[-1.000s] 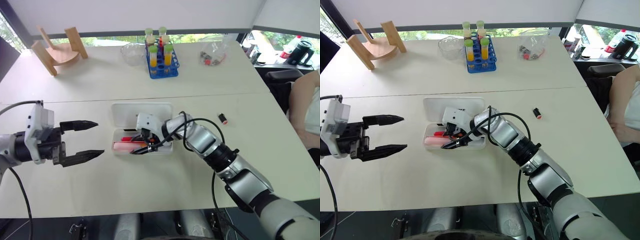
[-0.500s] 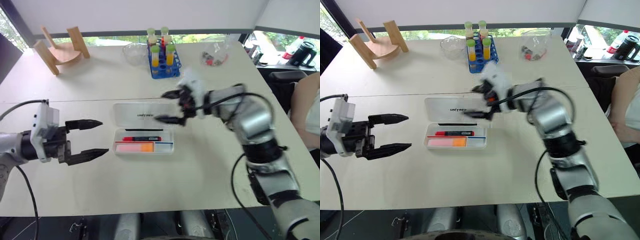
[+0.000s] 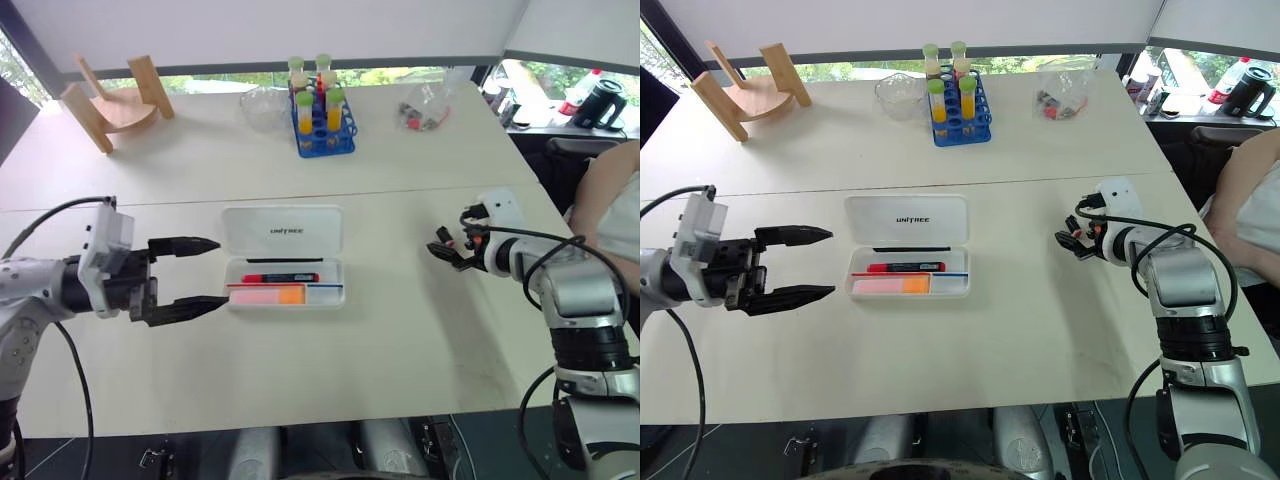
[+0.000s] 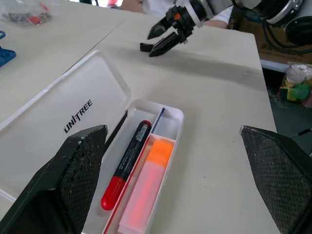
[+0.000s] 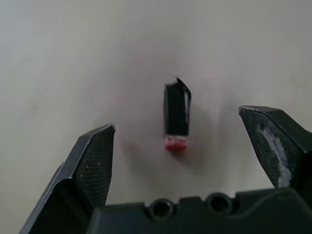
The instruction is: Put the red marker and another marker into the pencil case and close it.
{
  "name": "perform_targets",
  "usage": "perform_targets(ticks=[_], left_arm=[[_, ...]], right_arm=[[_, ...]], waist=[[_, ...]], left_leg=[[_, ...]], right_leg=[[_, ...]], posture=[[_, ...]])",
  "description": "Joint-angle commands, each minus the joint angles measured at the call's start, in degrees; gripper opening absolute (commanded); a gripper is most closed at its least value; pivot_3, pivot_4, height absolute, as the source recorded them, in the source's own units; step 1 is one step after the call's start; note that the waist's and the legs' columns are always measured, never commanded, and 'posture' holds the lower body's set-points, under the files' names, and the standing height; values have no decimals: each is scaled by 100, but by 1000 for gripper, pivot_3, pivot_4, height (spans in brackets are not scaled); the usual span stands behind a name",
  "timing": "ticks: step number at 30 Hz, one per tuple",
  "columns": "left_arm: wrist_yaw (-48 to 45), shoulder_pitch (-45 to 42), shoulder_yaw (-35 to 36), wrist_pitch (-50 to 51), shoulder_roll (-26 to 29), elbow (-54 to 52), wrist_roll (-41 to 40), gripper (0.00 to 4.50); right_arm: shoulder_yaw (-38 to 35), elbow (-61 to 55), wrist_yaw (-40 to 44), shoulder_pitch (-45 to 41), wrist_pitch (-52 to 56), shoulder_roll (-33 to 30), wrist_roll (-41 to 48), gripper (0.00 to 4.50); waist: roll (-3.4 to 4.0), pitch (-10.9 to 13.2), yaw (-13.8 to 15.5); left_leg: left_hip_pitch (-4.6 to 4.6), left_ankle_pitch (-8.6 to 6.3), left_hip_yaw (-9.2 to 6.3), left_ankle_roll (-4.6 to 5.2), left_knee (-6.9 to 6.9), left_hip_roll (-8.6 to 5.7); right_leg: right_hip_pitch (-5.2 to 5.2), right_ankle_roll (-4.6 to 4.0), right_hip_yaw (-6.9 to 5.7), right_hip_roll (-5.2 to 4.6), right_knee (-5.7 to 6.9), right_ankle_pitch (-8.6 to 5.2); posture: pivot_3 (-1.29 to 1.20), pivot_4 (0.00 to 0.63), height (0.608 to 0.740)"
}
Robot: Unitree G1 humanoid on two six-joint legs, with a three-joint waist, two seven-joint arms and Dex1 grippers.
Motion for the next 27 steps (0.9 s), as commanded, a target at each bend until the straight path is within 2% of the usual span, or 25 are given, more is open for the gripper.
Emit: perform_targets(ticks=[1,2,4,10,13,16,19,22,27], left_arm=[[-10,-115,75,-63,-9,-50,-75,4500],[-10,-123,73,-64,-9,-43,-77,4500],[-1,-145,61,-66,-18,-31,-67,4500],[32,-194,32,-84,-52,3,-32,4500],[37,-213,18,-89,-62,26,-19,4500],[12,-260,-25,-93,-57,74,0,4500],[-38,-250,-77,-107,-51,61,32,4500],[-38,-258,-113,-114,-71,51,53,4500],[22,-265,-142,-123,-89,7,52,4500]], right_arm=[[-39,229,-8,-42,-247,90,71,4080],[-32,275,-8,-51,-293,100,77,3963],[-8,356,-21,-76,-374,98,76,3199],[26,221,18,-154,-264,58,190,49],[116,-409,424,-148,-258,-157,403,49],[320,-1339,1230,-167,-91,-453,954,49],[929,-2081,2140,-130,-433,-924,1161,49],[1486,-2164,2646,-314,-853,-937,1166,49],[2161,-1878,2955,-466,-1451,-810,863,49]], waist=[[-2,-1,0],[-2,-1,1],[-2,-1,1],[-3,-2,20],[2,1,21],[8,5,14],[8,4,20],[4,3,15],[2,3,35]], left_leg=[[2,0,-2,0,1,1],[3,0,-2,0,1,2],[14,0,-1,0,3,2],[18,0,-3,0,7,0],[17,0,-4,0,5,0],[12,0,-7,0,0,1],[11,-1,-9,1,-2,6],[12,-1,-12,2,3,6],[13,-1,-10,1,10,3]], right_leg=[[2,0,-1,2,0,0],[4,0,-1,2,0,0],[16,0,0,1,0,0],[23,1,-1,0,-1,0],[22,1,-2,1,-1,0],[14,1,-2,3,-1,0],[13,0,-3,7,-3,-1],[19,1,-7,7,-5,-1],[23,2,-7,1,-5,0]], posture=[[0,150,740],[0,150,740],[0,150,740],[0,150,740],[0,150,740],[0,150,740],[0,150,740],[0,150,740],[0,150,740]])
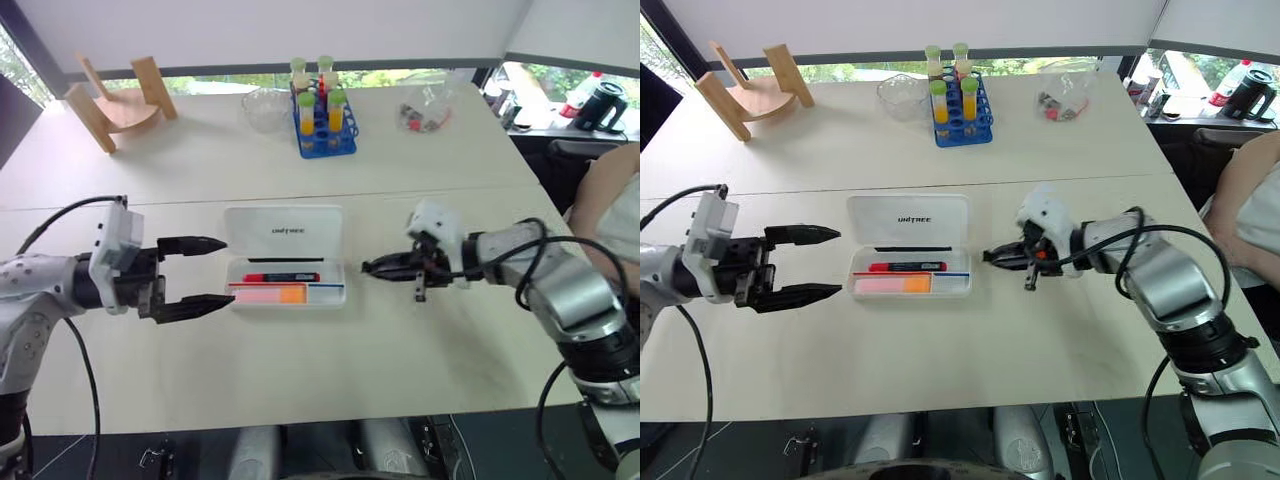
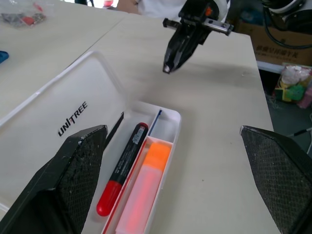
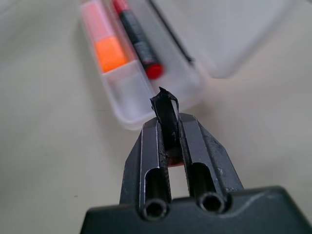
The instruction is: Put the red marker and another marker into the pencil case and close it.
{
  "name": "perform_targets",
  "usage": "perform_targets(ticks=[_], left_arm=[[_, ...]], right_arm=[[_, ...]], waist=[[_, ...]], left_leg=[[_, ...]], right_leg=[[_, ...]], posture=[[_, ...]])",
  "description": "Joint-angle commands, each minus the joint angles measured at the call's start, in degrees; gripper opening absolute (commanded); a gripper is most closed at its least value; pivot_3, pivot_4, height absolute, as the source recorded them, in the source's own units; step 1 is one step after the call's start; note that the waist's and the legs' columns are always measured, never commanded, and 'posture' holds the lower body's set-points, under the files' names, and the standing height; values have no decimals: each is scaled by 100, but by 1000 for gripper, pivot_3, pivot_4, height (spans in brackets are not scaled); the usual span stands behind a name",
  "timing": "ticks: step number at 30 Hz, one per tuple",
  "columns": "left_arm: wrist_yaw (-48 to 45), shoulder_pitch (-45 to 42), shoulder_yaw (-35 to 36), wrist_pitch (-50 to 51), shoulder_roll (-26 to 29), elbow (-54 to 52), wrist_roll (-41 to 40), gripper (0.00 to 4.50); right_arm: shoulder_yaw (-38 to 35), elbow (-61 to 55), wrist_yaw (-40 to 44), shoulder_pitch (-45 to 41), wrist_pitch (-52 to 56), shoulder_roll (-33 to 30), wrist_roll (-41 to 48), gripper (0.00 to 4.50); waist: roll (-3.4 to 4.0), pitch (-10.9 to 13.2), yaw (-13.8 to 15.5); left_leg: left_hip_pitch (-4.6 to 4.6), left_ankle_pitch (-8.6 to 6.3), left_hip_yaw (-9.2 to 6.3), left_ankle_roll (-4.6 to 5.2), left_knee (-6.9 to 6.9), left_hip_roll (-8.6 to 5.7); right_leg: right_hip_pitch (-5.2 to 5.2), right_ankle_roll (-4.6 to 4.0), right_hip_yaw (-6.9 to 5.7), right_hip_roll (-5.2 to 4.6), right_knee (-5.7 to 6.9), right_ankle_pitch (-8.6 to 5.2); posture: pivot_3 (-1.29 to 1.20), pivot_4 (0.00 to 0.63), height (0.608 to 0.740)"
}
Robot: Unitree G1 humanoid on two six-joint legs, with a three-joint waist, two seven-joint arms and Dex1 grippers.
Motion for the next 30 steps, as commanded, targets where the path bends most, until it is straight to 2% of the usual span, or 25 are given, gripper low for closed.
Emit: perform_targets(ticks=[1,10,22,23,27,30], left_arm=[[42,-44,82,-100,-16,-139,-18,4500],[316,414,408,-12,-45,-527,-148,4500],[483,721,525,-39,-75,-721,-194,4500],[494,725,525,-41,-76,-724,-195,4500],[515,716,511,-59,-77,-701,-186,4500],[526,704,492,-73,-73,-671,-168,4500]], right_arm=[[259,107,186,-158,-418,104,-177,49],[724,581,160,-500,-623,798,-443,49],[905,827,201,-589,-671,1158,-611,49],[910,846,193,-588,-676,1189,-625,898],[896,877,192,-582,-660,1262,-645,2642],[879,858,206,-584,-649,1261,-659,4151]], waist=[[0,0,12],[0,0,-5],[-1,-1,0],[-1,0,-1],[-1,-1,-1],[-1,-1,1]], left_leg=[[0,0,-1,0,0,0],[-1,0,-5,0,-5,3],[-1,0,-6,-1,-5,-1],[-1,0,-5,-1,-5,-1],[-1,0,-5,-1,-5,-1],[-1,0,-5,-1,-4,-2]], right_leg=[[0,0,-1,-1,0,0],[-7,-1,-1,3,2,0],[-4,-1,-3,-2,0,0],[-4,-1,-3,-2,1,0],[-4,-1,-3,-2,1,0],[-4,-1,-3,-3,1,0]], posture=[[0,150,740],[0,150,740],[0,150,740],[0,150,740],[0,150,740],[0,150,740]])
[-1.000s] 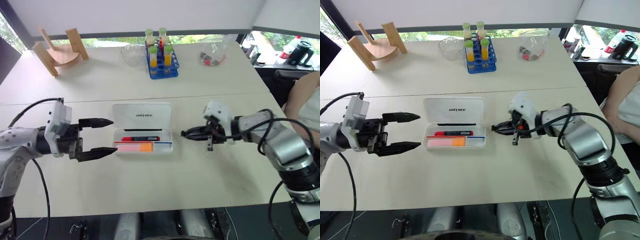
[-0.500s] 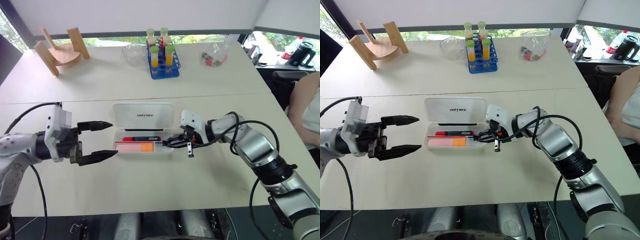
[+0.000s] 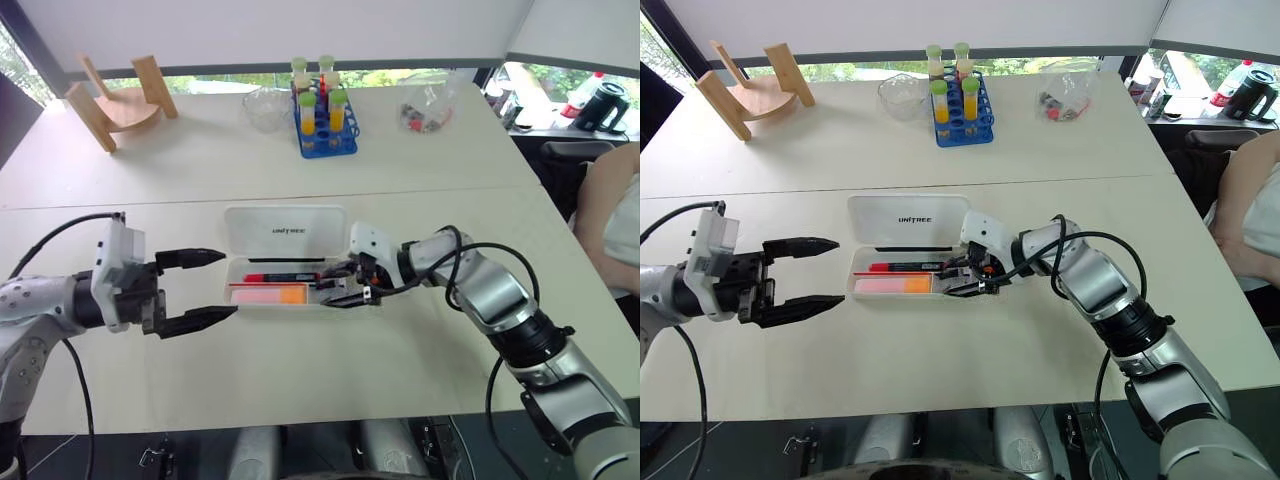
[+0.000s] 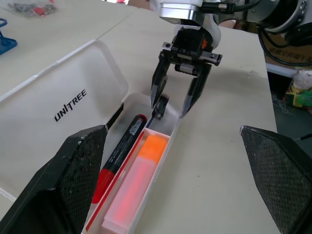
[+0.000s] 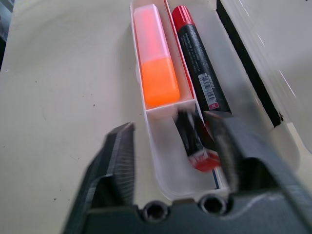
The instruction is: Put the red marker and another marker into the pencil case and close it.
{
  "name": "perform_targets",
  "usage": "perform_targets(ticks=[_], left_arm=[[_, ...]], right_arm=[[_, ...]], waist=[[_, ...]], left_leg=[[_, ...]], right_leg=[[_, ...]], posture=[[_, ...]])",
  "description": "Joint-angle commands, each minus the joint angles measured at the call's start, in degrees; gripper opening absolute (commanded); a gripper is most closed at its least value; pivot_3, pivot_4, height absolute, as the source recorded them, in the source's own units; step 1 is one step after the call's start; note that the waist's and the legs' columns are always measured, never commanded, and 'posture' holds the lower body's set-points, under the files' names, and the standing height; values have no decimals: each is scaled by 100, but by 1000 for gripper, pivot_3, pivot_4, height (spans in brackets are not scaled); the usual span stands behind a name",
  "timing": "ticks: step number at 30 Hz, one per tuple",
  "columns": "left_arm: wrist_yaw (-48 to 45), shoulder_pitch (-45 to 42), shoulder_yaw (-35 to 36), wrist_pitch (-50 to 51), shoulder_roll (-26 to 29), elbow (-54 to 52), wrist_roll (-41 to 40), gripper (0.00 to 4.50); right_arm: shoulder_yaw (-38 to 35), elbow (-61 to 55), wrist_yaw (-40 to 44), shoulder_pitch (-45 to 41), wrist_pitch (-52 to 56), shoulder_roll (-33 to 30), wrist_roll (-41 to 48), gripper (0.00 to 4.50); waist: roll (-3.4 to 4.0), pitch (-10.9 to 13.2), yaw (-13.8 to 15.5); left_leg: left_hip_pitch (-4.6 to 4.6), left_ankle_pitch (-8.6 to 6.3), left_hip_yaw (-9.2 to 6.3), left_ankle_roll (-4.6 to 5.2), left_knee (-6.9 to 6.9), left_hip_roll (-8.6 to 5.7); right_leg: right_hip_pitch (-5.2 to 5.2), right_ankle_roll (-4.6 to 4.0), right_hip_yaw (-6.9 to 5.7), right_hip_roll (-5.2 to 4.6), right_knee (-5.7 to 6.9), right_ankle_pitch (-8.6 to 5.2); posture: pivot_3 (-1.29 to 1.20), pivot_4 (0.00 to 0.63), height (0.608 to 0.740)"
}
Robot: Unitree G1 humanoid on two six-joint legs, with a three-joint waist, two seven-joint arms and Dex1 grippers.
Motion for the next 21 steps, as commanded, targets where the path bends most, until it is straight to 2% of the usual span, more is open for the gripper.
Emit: perform_targets(ticks=[1,8,15,18,21], left_arm=[[6,-29,179,-100,11,-81,-31,4500],[219,-121,233,-97,-7,176,83,4500],[495,-387,470,45,176,994,227,4500],[619,-1008,335,-229,183,1917,563,3658],[588,-1667,30,-678,113,2843,1042,2223]], right_arm=[[-73,-83,28,-91,-32,19,22,4419],[-571,-557,109,-170,317,-216,381,4419],[-1593,-1201,71,-124,954,-719,1145,4419],[-2014,-1336,-36,-68,1124,-903,1384,4500],[-2242,-1436,-126,53,1066,-1053,1477,4500]], waist=[[0,0,2],[0,0,4],[0,0,12],[0,0,19],[-1,0,23]], left_leg=[[0,0,0,0,0,0],[0,0,-1,0,0,0],[0,0,-3,0,-1,0],[0,0,-3,0,2,-1],[0,0,-4,0,2,-3]], right_leg=[[0,0,0,0,0,0],[0,0,0,0,0,0],[0,0,-2,0,0,0],[3,0,-5,1,0,0],[5,0,-9,1,-1,0]], posture=[[0,150,740],[0,150,740],[0,150,740],[0,150,740],[0,150,740]])
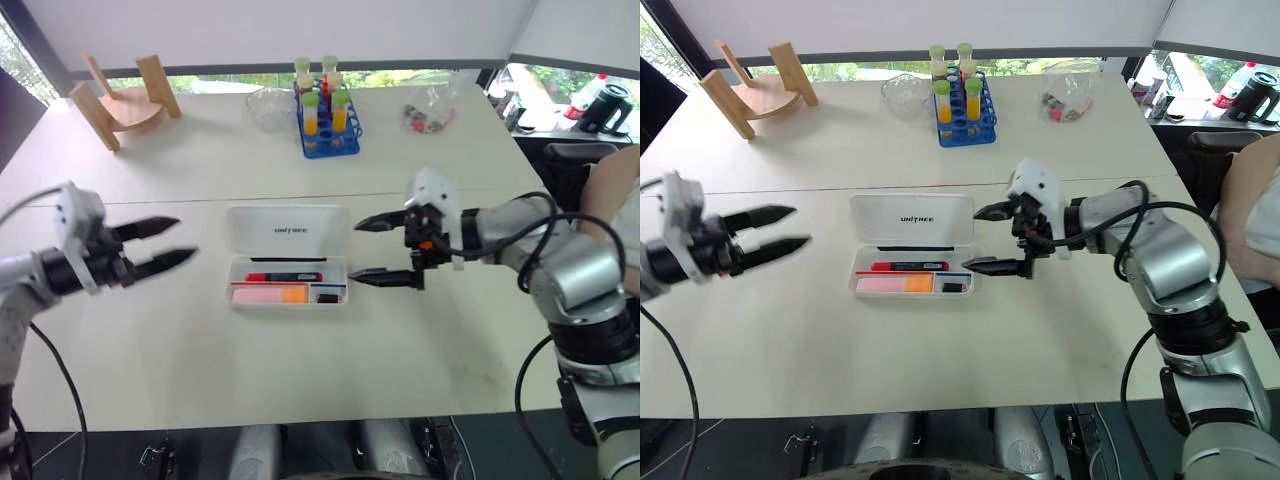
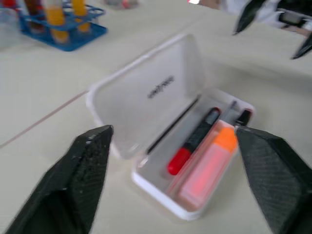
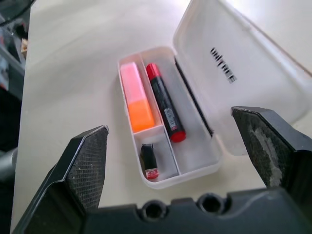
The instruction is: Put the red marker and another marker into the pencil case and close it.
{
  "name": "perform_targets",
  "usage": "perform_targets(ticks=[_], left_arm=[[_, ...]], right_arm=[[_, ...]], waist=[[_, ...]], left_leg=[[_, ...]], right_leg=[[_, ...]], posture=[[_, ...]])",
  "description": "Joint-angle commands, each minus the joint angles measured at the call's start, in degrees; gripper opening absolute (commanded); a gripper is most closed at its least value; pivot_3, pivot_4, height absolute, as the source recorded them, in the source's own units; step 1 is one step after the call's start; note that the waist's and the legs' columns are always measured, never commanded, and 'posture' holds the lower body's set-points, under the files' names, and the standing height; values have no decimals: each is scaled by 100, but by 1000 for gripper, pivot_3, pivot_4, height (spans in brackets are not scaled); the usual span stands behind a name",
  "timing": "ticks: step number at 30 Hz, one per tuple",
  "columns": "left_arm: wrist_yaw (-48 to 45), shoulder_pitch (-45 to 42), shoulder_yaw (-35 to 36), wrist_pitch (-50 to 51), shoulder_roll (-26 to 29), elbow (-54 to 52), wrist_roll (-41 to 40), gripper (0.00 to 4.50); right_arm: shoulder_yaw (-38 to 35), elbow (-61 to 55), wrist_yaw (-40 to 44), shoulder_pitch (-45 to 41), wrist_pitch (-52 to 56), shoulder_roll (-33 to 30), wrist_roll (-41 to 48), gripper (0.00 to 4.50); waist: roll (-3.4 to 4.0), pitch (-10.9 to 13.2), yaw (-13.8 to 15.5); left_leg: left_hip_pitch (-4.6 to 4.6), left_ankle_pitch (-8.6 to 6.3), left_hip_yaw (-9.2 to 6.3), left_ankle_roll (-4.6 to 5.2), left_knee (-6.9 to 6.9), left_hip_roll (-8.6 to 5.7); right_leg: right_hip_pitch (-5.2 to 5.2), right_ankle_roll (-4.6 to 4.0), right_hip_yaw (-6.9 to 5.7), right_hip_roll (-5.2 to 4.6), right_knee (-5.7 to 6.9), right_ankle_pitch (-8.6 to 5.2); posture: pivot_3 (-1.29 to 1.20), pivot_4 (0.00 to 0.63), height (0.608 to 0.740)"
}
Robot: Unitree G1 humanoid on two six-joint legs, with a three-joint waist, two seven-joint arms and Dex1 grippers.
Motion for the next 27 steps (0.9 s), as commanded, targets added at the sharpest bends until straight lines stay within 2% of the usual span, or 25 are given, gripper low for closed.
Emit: perform_targets(ticks=[1,4,9,13,15,19,27], left_arm=[[-98,-561,-243,-495,-6,844,466,1611],[-412,-1297,-793,-1024,-180,1887,995,66],[-634,-2514,-1574,-2145,-831,3574,1878,17],[-630,-3244,-1779,-2684,-1523,4622,2154,17],[-779,-3420,-1750,-2731,-1675,4856,2131,17],[-1575,-3486,-1659,-2341,-1717,4770,1836,17],[-2855,-2901,-1989,-1260,-1313,3699,1721,17]], right_arm=[[-340,-278,-94,68,-73,-165,194,4500],[-503,-410,-152,176,-20,-249,369,4500],[-591,-519,-338,334,-70,-348,422,4500],[-664,-643,-555,394,13,-379,515,4500],[-690,-716,-635,437,50,-410,565,4500],[-716,-795,-766,488,91,-470,662,4500],[-671,-838,-927,500,101,-481,757,4500]], waist=[[0,0,-4],[0,0,-8],[-3,-1,24],[-6,-2,16],[-6,-3,-10],[-6,-3,-66],[-6,-3,-36]], left_leg=[[0,0,2,0,-1,-1],[-1,0,5,0,-5,-2],[-8,0,4,0,3,-6],[-15,1,4,0,8,-7],[-27,1,1,0,8,-7],[-64,2,1,0,11,-5],[-77,4,-1,-2,19,-6]], right_leg=[[-1,0,1,-1,0,0],[-3,1,2,-2,-3,0],[-4,2,0,-3,0,1],[-8,4,1,-4,0,2],[-20,4,0,-2,2,2],[-65,4,2,0,15,2],[-76,4,2,-2,24,2]], posture=[[0,150,740],[0,150,740],[0,150,740],[0,150,740],[0,150,740],[0,150,740],[0,150,740]])
